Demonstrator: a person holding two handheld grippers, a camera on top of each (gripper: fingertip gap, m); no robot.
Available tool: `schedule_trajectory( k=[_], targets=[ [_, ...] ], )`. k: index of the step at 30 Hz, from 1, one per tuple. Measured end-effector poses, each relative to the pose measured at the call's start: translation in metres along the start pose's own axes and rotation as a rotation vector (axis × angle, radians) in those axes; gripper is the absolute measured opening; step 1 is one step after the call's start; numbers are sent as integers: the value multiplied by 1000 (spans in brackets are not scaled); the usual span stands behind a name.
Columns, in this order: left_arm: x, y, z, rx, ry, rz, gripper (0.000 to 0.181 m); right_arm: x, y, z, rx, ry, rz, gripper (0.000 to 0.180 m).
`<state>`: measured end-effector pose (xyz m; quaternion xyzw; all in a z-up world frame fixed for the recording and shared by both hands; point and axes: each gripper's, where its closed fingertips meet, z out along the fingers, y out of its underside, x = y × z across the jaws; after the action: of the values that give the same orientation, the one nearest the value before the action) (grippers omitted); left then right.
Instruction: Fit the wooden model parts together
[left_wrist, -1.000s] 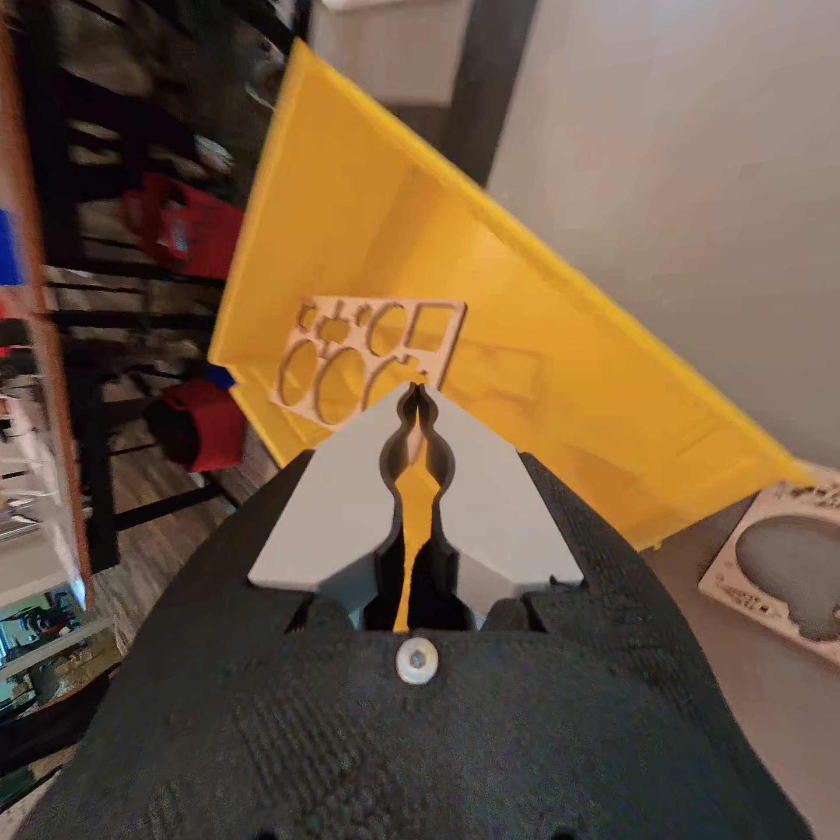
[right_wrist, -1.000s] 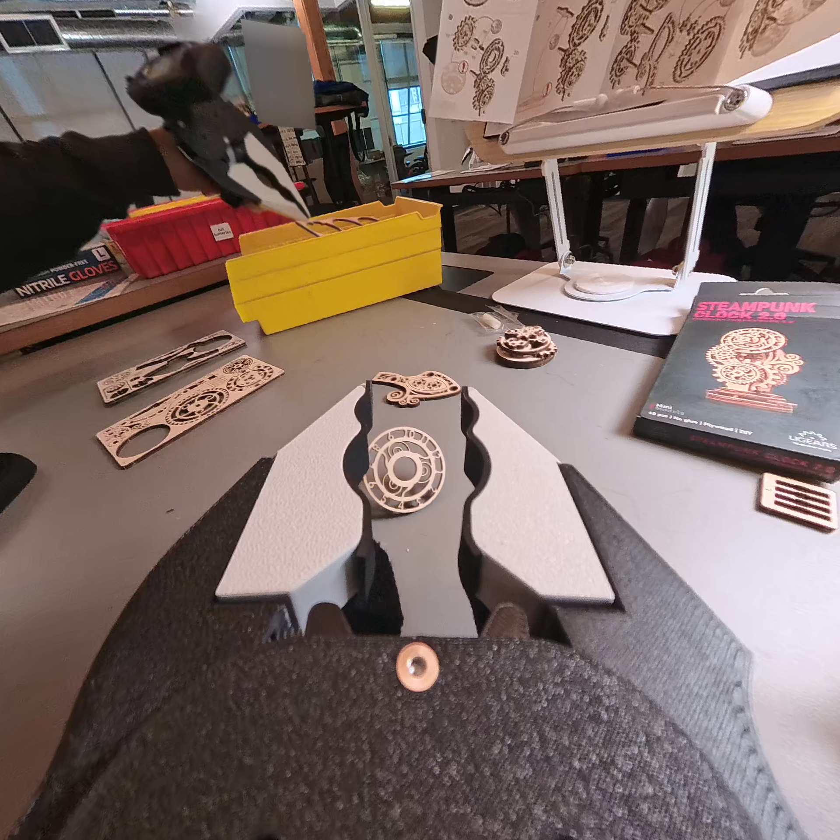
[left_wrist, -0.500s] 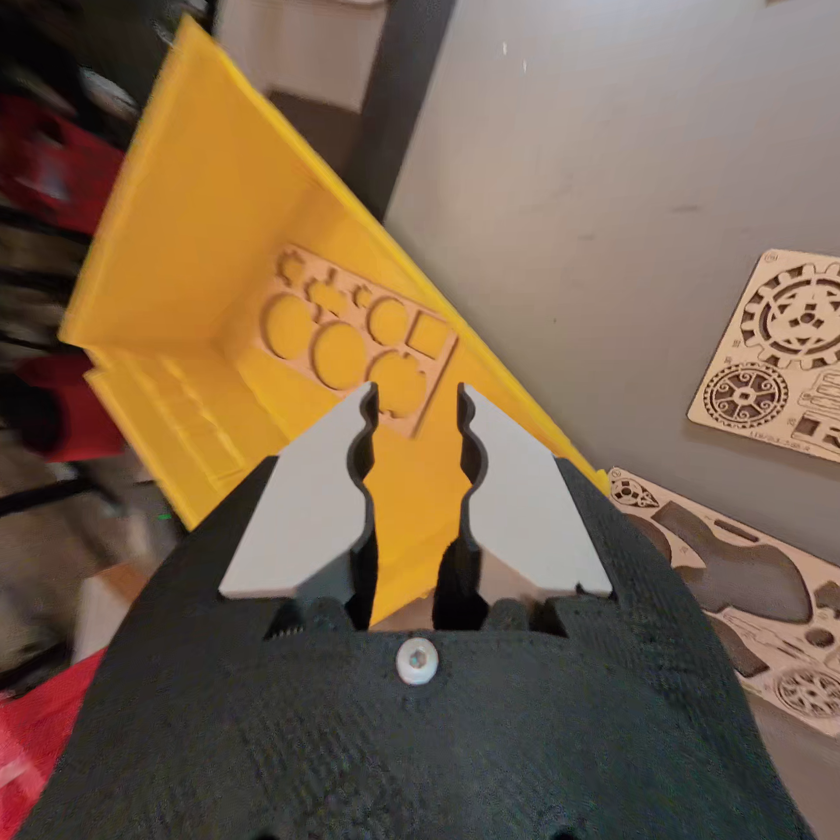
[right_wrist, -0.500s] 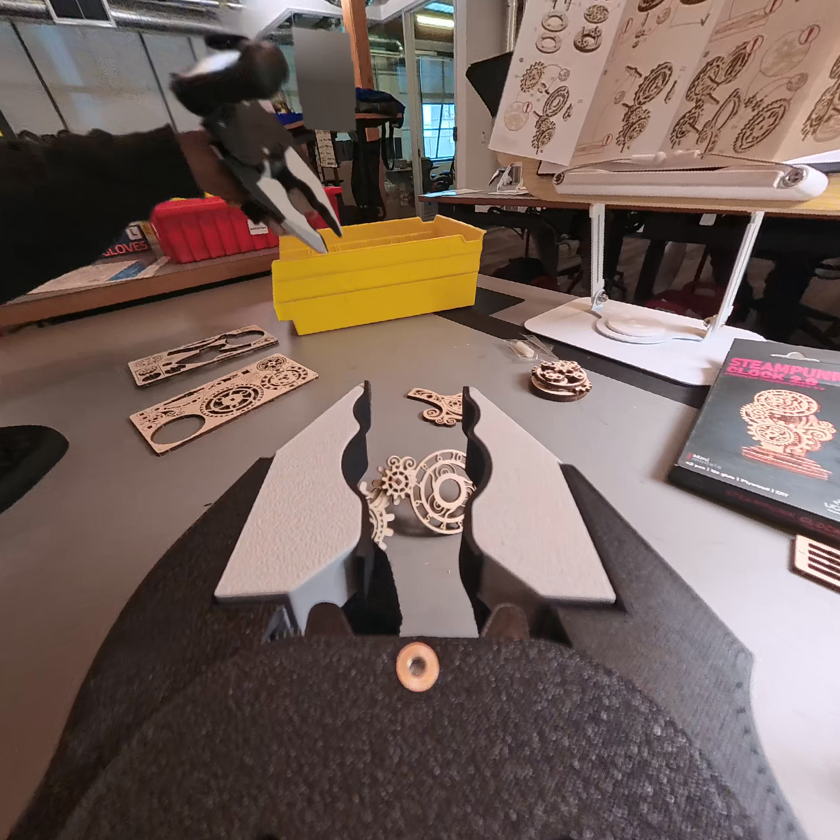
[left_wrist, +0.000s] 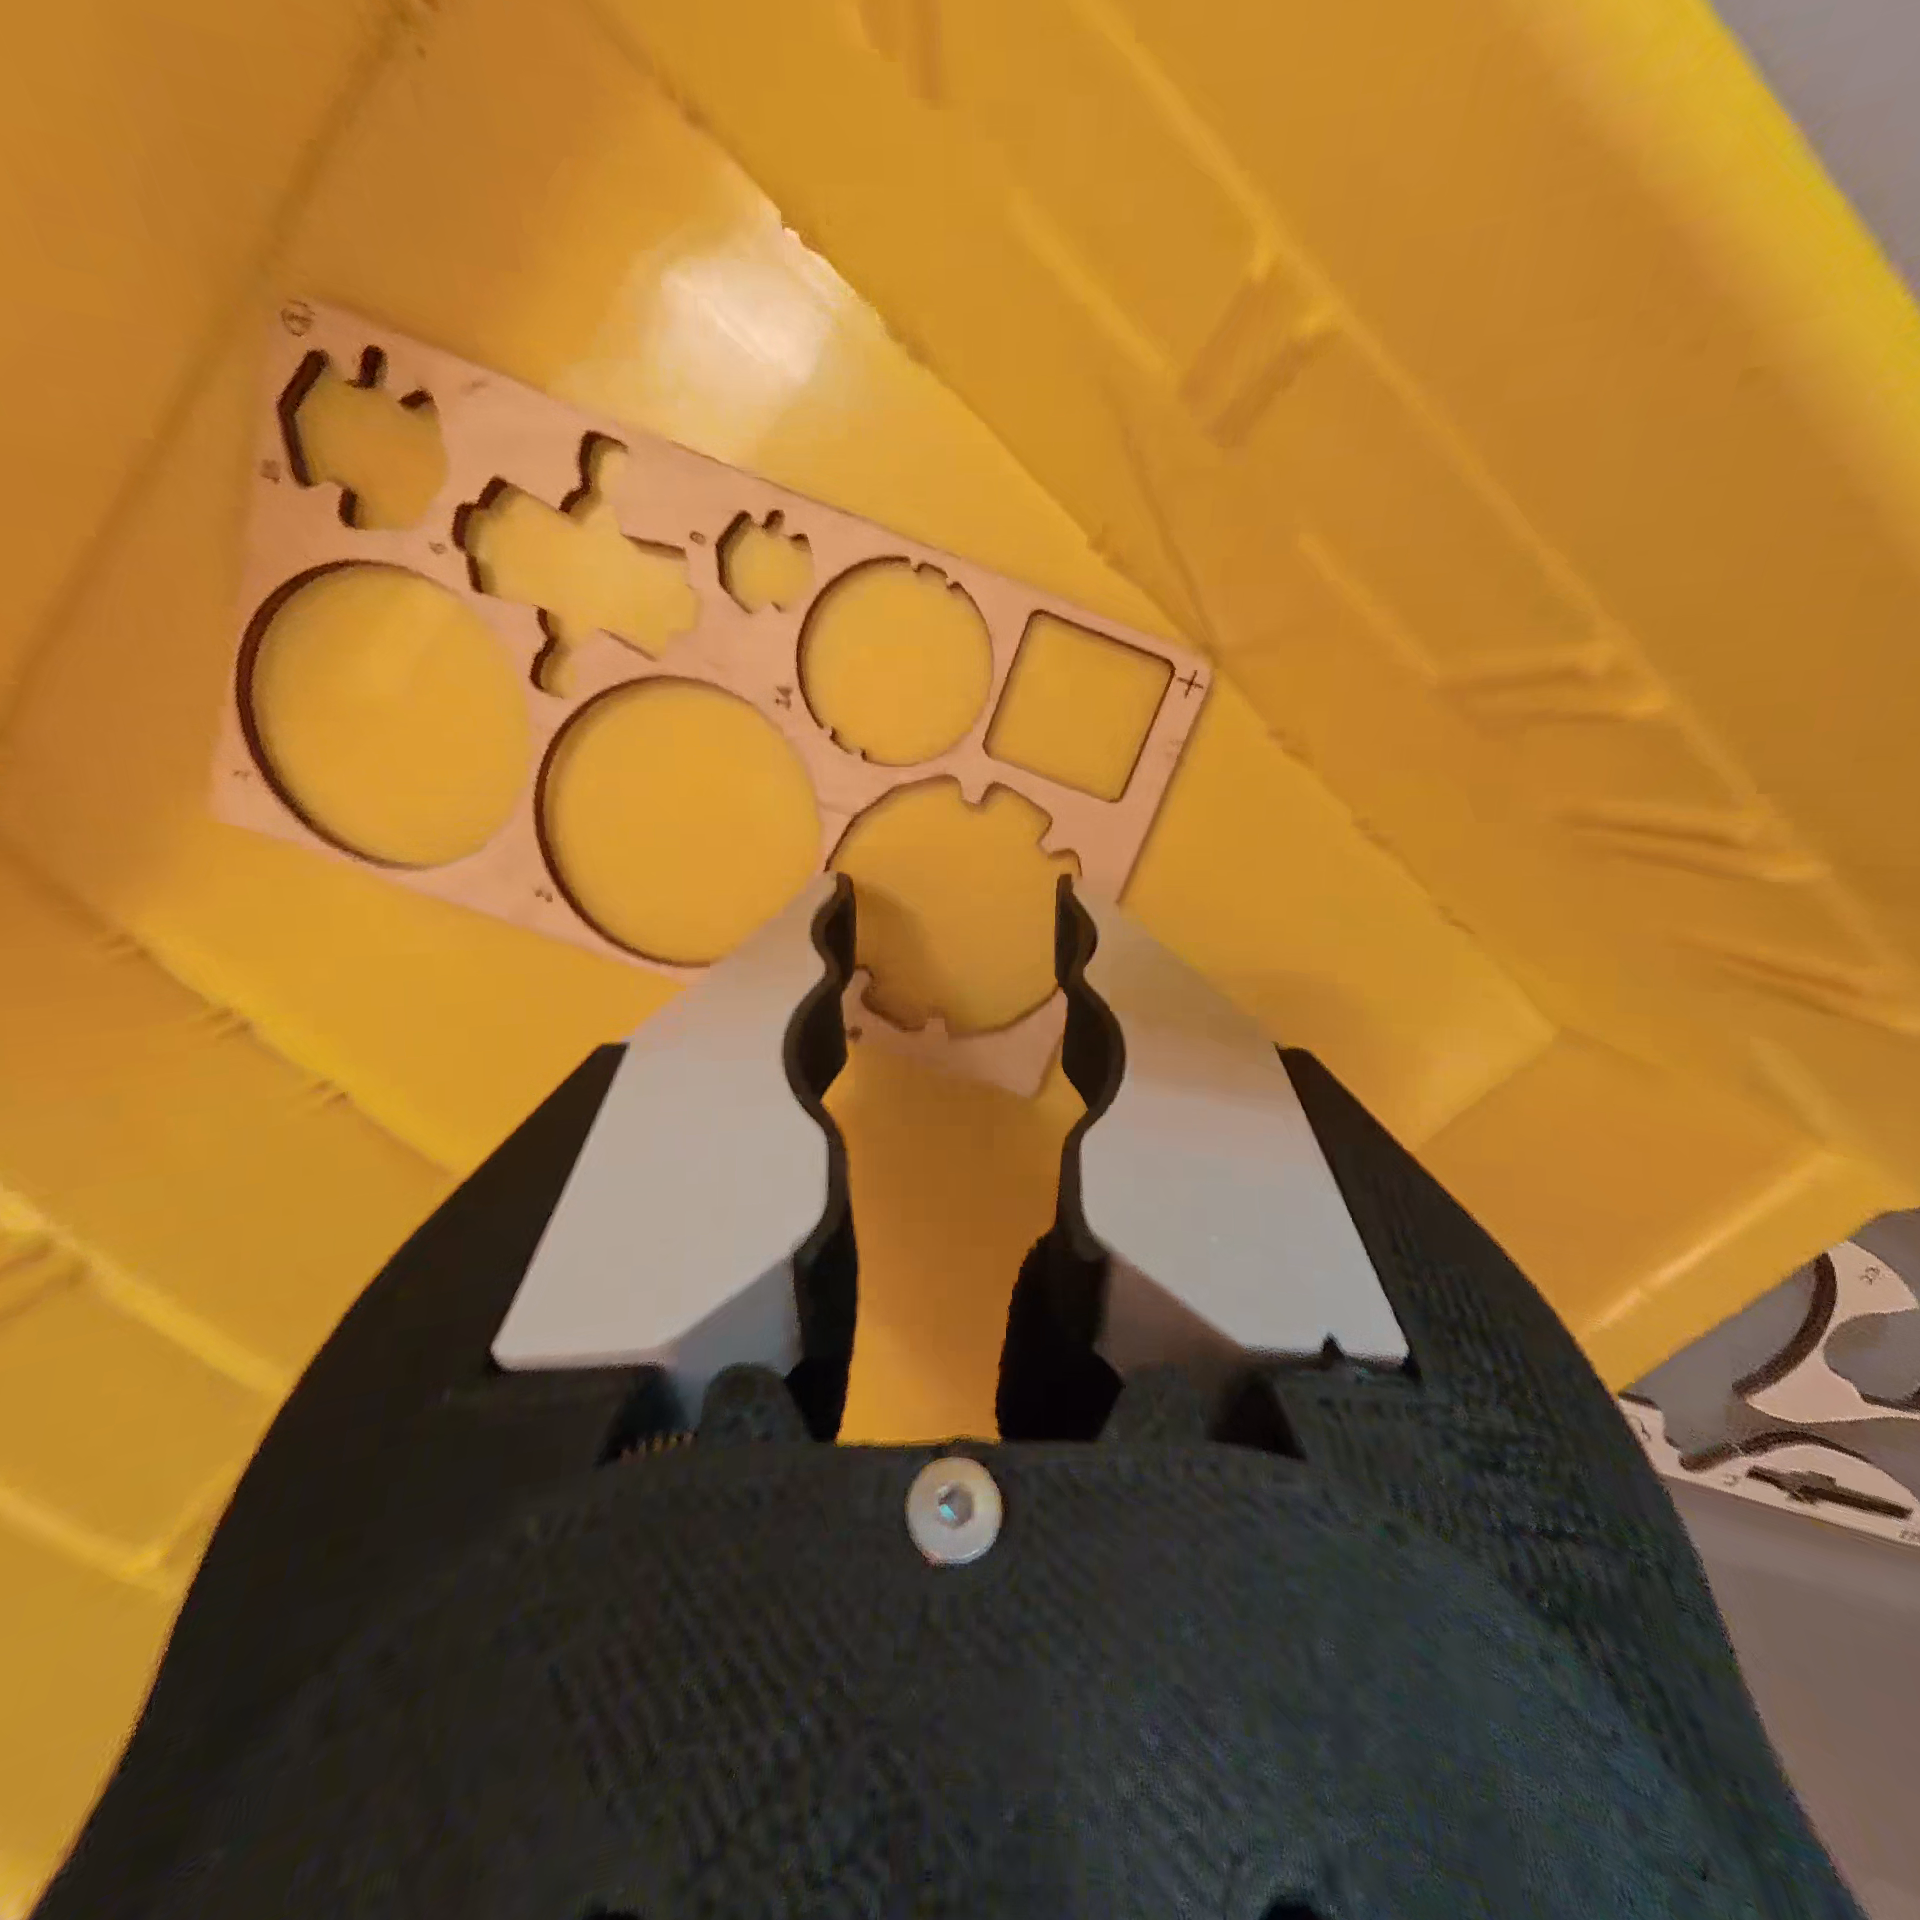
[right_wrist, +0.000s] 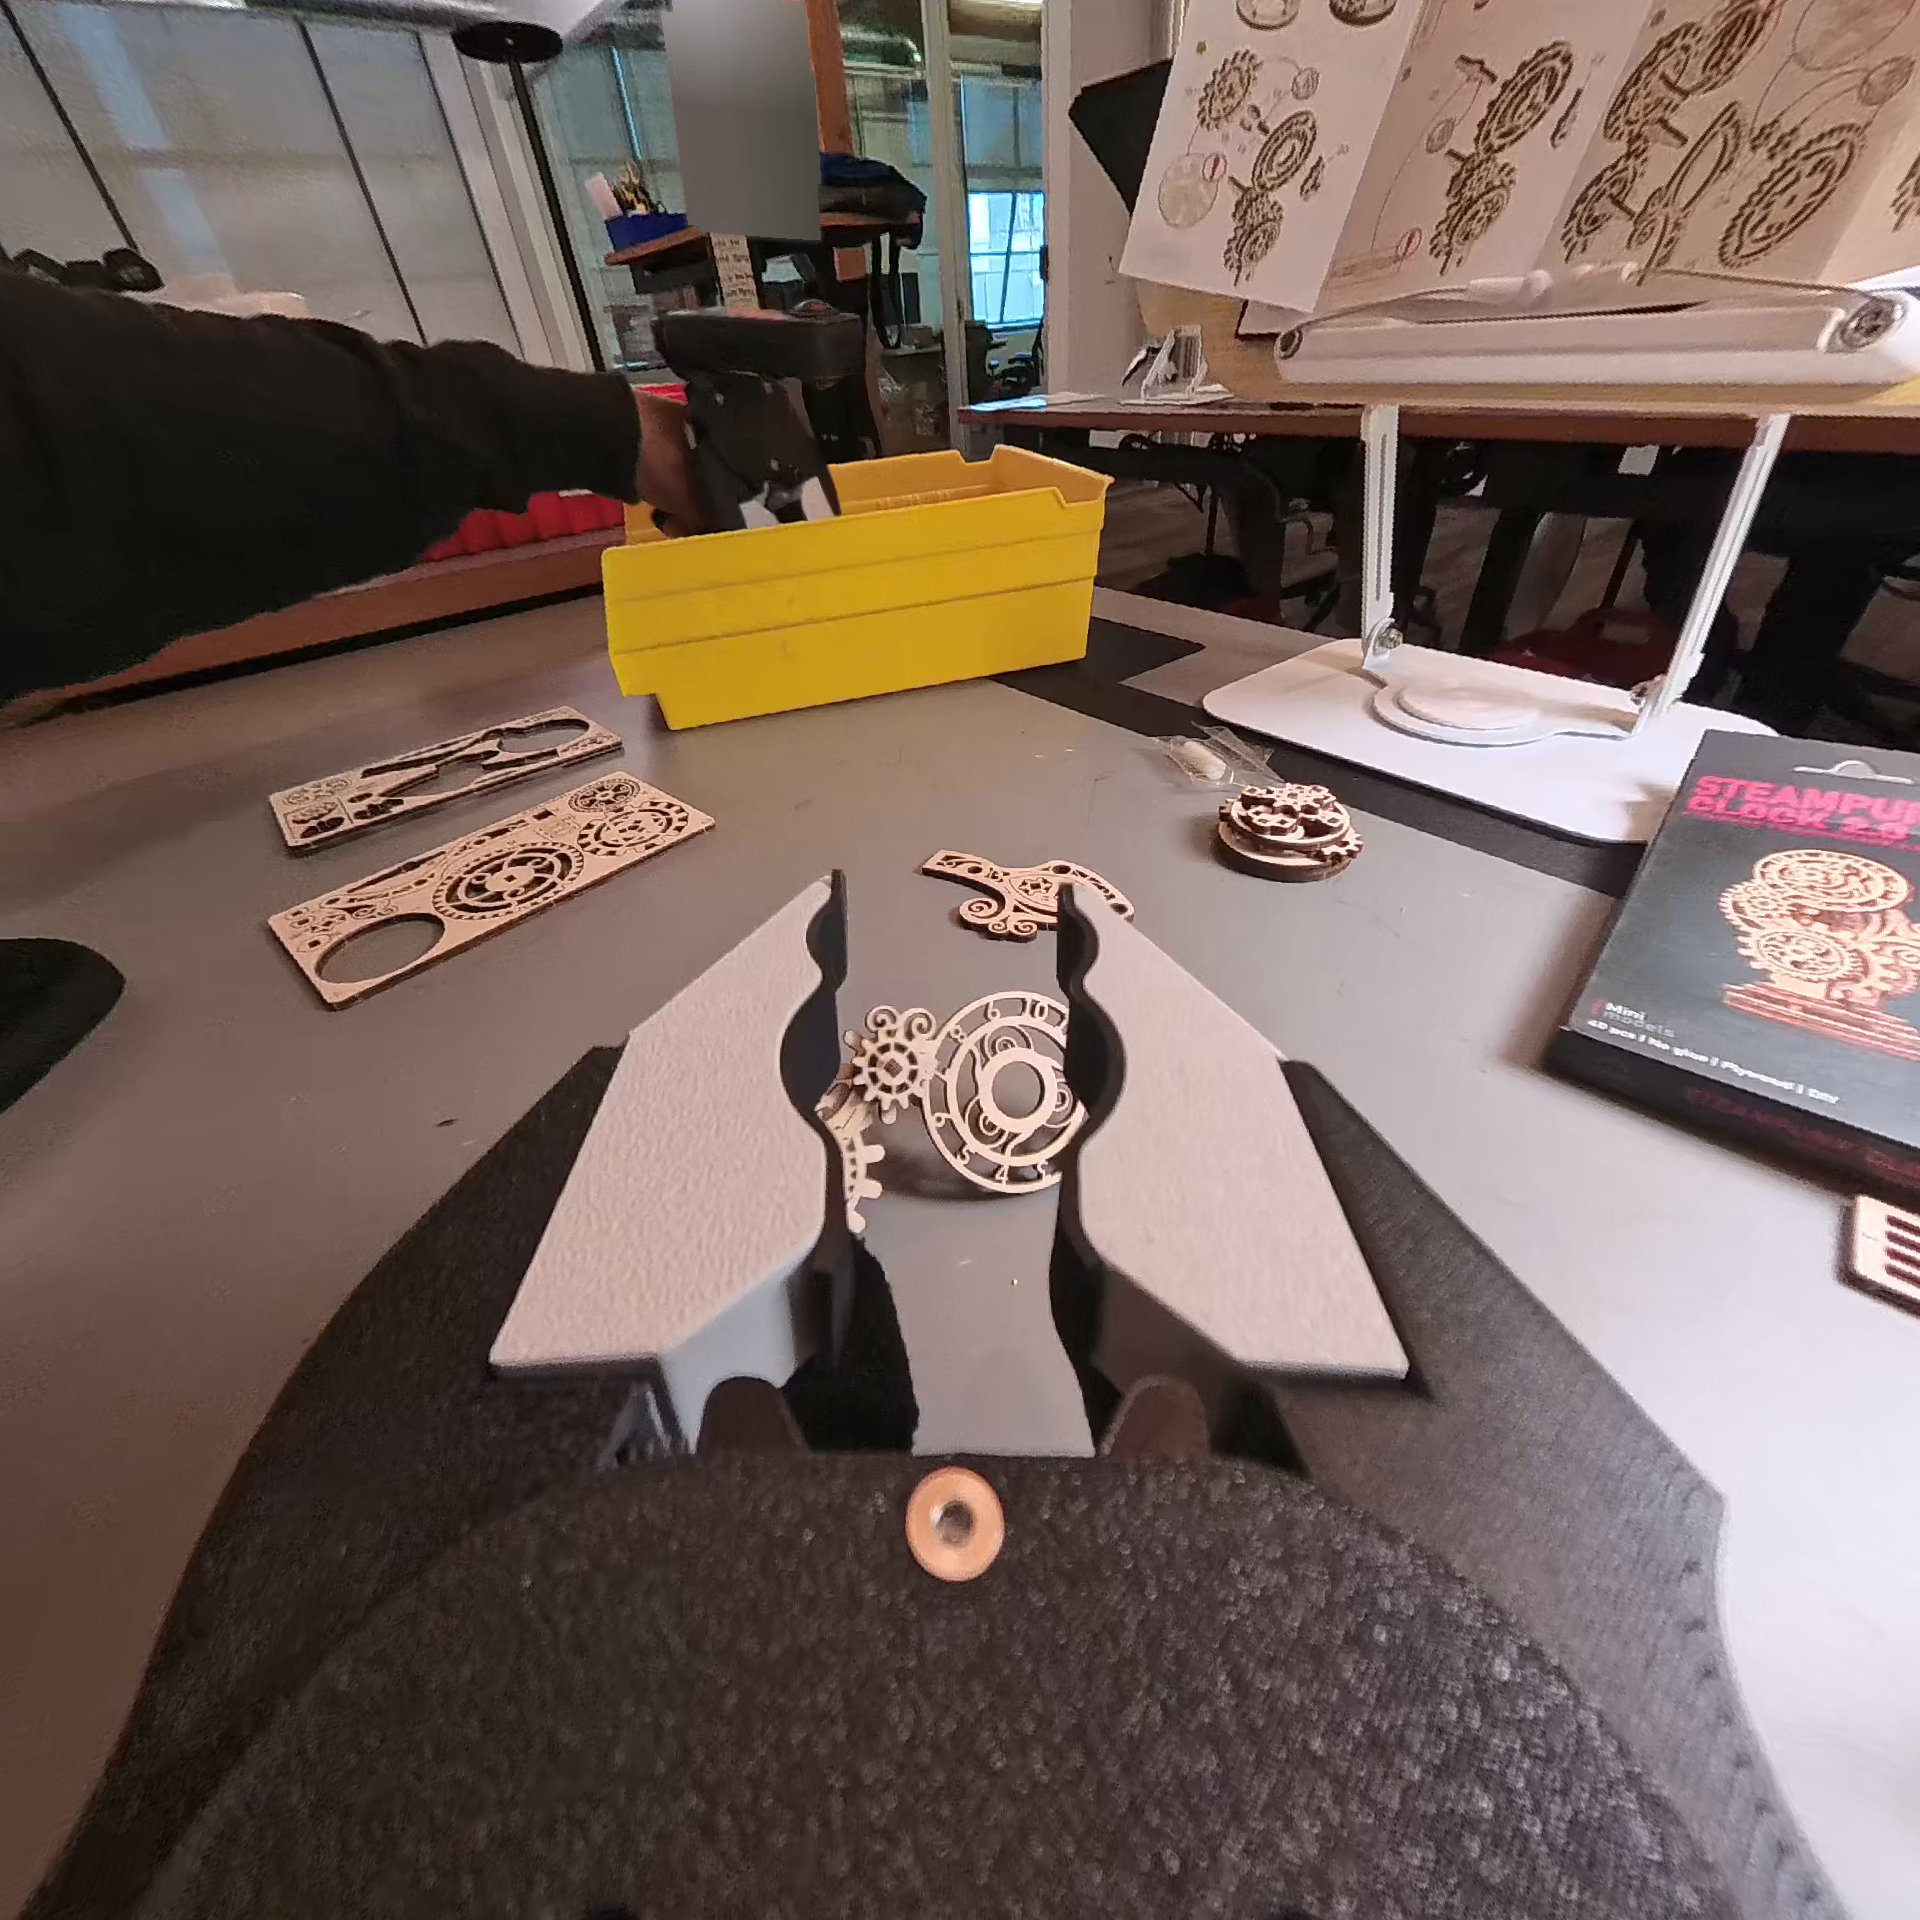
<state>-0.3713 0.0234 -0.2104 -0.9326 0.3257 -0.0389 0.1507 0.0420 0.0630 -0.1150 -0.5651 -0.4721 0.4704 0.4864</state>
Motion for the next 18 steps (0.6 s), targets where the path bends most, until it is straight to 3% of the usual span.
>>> schedule_trajectory(
  k=[8, 11, 18],
  targets=[
    [-16, -15, -5, 58, 5, 33, 28, 3, 6, 6, -18, 14, 24, 38],
    [-25, -10, -1, 11, -23, 28, 39, 2, 6, 7, -20, 12, 16, 38],
    [-25, -9, 6, -27, 23, -37, 5, 0, 5, 6, -17, 6, 9, 38]
  ],
)
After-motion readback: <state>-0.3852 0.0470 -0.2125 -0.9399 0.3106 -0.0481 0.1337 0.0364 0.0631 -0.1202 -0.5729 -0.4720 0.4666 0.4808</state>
